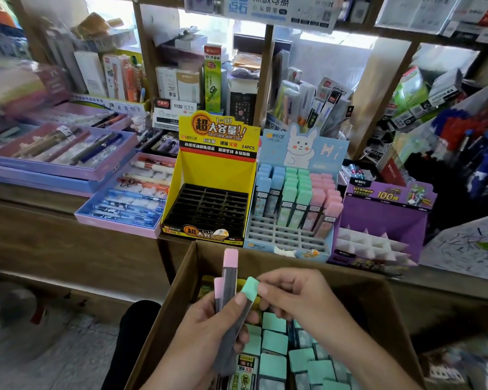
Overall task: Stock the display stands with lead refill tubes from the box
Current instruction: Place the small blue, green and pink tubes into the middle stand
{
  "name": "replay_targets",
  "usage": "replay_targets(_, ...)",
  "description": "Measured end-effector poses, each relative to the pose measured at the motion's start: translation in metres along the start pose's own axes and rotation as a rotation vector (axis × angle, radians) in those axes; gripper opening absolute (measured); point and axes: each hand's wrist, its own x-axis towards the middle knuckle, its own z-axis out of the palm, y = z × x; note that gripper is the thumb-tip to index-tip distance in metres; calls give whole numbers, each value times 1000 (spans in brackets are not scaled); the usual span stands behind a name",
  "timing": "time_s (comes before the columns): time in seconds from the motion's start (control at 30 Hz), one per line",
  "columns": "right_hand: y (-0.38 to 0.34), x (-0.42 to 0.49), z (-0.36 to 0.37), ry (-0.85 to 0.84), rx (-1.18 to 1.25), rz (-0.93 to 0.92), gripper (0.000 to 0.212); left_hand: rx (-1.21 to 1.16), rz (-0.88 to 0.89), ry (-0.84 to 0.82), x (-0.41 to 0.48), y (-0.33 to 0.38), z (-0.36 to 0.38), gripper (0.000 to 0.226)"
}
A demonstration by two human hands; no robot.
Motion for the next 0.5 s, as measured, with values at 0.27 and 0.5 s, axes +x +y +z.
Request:
replay_targets(0.27, 11, 5, -12, 23, 198, 11, 22, -116, -78, 1, -3, 3, 3, 47)
replay_targets(0.5, 17, 6, -14, -8, 347, 12, 24, -19, -8, 17, -3, 0, 2, 37)
